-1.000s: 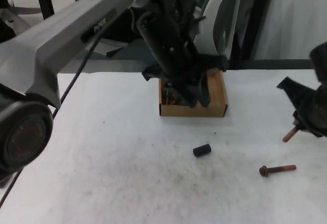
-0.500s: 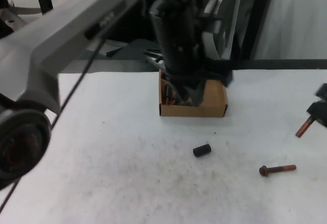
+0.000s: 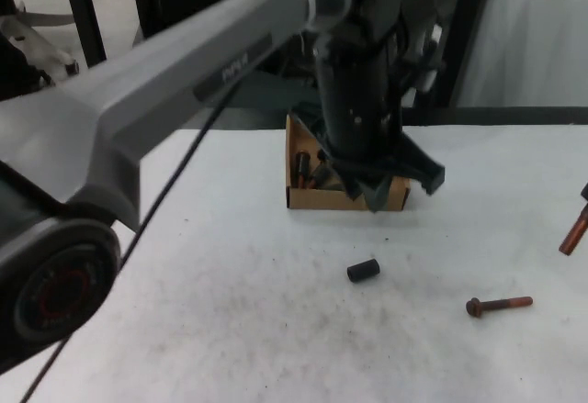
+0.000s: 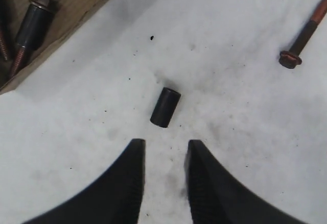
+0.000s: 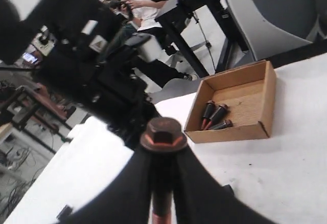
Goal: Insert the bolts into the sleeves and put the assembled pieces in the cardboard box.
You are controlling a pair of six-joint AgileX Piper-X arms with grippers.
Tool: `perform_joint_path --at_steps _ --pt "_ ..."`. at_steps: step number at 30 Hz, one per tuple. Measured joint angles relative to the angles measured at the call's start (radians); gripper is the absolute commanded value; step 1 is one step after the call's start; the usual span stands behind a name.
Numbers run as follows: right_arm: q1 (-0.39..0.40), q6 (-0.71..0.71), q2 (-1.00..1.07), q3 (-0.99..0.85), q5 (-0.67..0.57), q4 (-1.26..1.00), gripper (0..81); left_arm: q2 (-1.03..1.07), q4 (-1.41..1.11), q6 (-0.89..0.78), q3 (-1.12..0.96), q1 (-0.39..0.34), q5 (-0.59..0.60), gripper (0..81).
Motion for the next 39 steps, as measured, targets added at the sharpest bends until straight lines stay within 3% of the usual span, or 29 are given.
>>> perform_joint_path --at_steps 4,16,20,39 --pt "0.0 -0.078 -0.002 0.0 -0.063 0.001 0.2 0.016 -0.018 0.002 0.02 -0.002 0.0 27.3" --pt "0.0 -0.149 -0.002 0.005 -0.082 0.062 0.2 0.022 -0.078 0.004 0.152 -0.002 0.053 27.6" --pt "0.0 -0.196 -0.002 0.005 -0.111 0.062 0.2 0.032 -0.097 0.012 0.155 -0.002 0.065 33.6" --pt "0.0 -0.257 -0.002 0.005 -0.185 0.091 0.2 0.037 -0.201 0.4 0.155 -0.002 0.105 35.4"
